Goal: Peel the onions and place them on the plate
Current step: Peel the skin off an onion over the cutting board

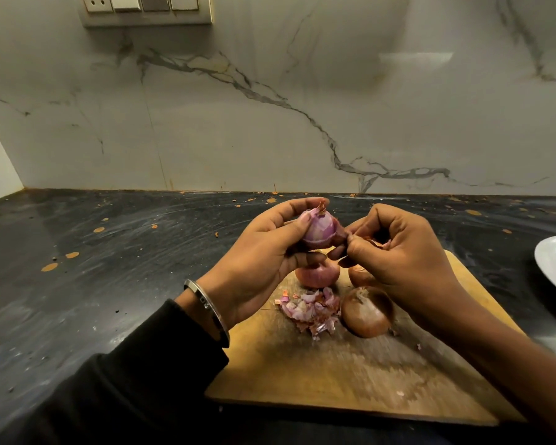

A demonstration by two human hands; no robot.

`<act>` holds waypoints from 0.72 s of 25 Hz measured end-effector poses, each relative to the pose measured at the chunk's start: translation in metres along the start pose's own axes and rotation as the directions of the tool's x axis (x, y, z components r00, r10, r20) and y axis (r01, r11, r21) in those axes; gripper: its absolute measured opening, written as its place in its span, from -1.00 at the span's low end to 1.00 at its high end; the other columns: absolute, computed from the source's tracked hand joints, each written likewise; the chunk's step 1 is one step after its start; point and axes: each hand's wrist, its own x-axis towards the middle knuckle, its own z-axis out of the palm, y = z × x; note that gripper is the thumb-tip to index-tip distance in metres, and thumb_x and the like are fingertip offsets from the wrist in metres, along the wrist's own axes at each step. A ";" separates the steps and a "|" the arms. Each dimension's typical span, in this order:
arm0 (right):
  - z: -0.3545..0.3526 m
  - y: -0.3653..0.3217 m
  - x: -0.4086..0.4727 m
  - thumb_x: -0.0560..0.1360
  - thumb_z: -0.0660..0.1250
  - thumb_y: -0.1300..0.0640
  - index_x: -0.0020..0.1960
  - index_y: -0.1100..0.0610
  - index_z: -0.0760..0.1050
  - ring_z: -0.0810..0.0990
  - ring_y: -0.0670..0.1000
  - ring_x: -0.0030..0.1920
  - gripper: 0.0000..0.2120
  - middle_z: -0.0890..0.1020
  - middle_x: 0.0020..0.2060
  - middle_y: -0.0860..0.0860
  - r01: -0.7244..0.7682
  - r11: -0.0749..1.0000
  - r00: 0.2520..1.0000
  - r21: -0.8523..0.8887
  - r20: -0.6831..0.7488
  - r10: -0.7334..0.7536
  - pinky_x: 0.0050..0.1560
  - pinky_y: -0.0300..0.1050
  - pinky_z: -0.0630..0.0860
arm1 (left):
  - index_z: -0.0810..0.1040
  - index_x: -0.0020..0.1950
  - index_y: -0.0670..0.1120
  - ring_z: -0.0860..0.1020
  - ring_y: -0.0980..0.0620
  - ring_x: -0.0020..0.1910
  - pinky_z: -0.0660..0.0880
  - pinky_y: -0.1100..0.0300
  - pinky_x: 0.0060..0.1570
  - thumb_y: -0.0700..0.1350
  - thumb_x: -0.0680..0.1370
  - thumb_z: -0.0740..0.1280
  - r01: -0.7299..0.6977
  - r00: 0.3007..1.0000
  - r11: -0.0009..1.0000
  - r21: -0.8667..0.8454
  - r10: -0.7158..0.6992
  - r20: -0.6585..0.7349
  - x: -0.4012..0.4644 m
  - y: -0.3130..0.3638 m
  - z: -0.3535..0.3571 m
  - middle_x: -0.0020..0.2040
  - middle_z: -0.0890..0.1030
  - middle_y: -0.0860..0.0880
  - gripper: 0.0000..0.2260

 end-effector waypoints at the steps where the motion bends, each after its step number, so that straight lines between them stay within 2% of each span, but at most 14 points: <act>1: 0.000 -0.001 0.000 0.40 0.42 0.22 -0.17 0.27 0.51 0.71 0.10 -0.23 -0.87 0.71 -0.23 0.09 0.004 1.000 1.000 0.001 0.010 -0.004 -0.21 0.16 0.66 | 0.52 0.27 -0.11 0.67 0.01 -0.03 0.61 0.24 -0.17 -0.15 0.62 0.21 -0.001 1.000 1.000 0.010 0.001 0.006 0.000 -0.001 0.000 0.09 0.68 -0.13 -0.75; 4: 0.001 -0.001 -0.001 0.39 0.40 0.23 -0.19 0.28 0.50 0.72 0.05 -0.24 -0.87 0.71 -0.24 0.10 0.028 1.000 0.999 -0.006 0.031 -0.028 -0.19 0.08 0.68 | 0.50 0.27 -0.10 0.68 0.08 -0.09 0.60 0.28 -0.18 -0.09 0.50 0.32 -0.024 1.000 0.998 0.055 0.023 0.021 -0.001 -0.003 0.001 -0.02 0.71 -0.07 -0.66; 7: 0.000 -0.001 -0.001 0.41 0.37 0.31 -0.22 0.30 0.47 0.71 0.03 -0.27 -0.91 0.71 -0.25 0.09 0.045 0.998 0.998 0.037 0.032 -0.047 -0.26 -0.08 0.65 | 0.49 0.28 -0.12 0.68 -0.02 -0.02 0.62 0.13 0.03 -0.12 0.50 0.31 -0.012 1.000 1.000 0.013 0.012 0.010 0.001 -0.004 0.000 0.03 0.70 -0.14 -0.65; 9: 0.001 -0.002 -0.001 0.42 0.34 0.38 -0.23 0.32 0.43 0.70 0.04 -0.29 -0.90 0.70 -0.25 0.12 0.030 0.997 0.999 0.064 0.028 -0.032 -0.31 -0.16 0.62 | 0.49 0.30 -0.13 0.68 -0.05 -0.01 0.59 0.05 0.07 -0.15 0.53 0.28 0.009 1.000 0.999 -0.039 -0.009 0.002 0.001 -0.004 0.000 0.02 0.70 -0.16 -0.67; 11: 0.000 -0.002 -0.001 0.44 0.34 0.41 -0.23 0.35 0.39 0.69 0.07 -0.32 -0.86 0.68 -0.26 0.15 0.015 0.997 1.000 0.075 0.017 -0.016 -0.36 -0.10 0.61 | 0.50 0.30 -0.11 0.67 -0.05 -0.04 0.62 0.08 0.00 -0.14 0.55 0.26 0.021 1.000 0.997 -0.077 -0.021 0.002 0.002 -0.005 0.001 0.01 0.69 -0.17 -0.68; 14: -0.003 -0.002 -0.001 0.48 0.35 0.39 -0.23 0.36 0.37 0.62 0.16 -0.38 -0.81 0.64 -0.29 0.17 -0.007 0.997 1.000 0.078 -0.003 0.007 -0.40 0.09 0.58 | 0.50 0.34 -0.12 0.66 -0.11 -0.01 0.62 0.07 -0.01 -0.12 0.64 0.16 0.018 1.000 0.992 -0.124 -0.020 -0.016 0.002 -0.002 0.002 0.13 0.63 -0.29 -0.69; 18: -0.001 -0.003 -0.004 0.46 0.42 0.28 -0.20 0.26 0.44 0.55 0.12 -0.42 -0.84 0.57 -0.34 0.22 0.053 0.996 0.997 -0.070 0.065 -0.049 -0.41 -0.04 0.53 | 0.48 0.36 -0.15 0.63 -0.12 0.08 0.59 0.08 -0.03 -0.08 0.61 0.17 0.006 0.998 0.995 -0.098 -0.012 -0.061 0.002 0.002 -0.001 0.19 0.62 -0.26 -0.65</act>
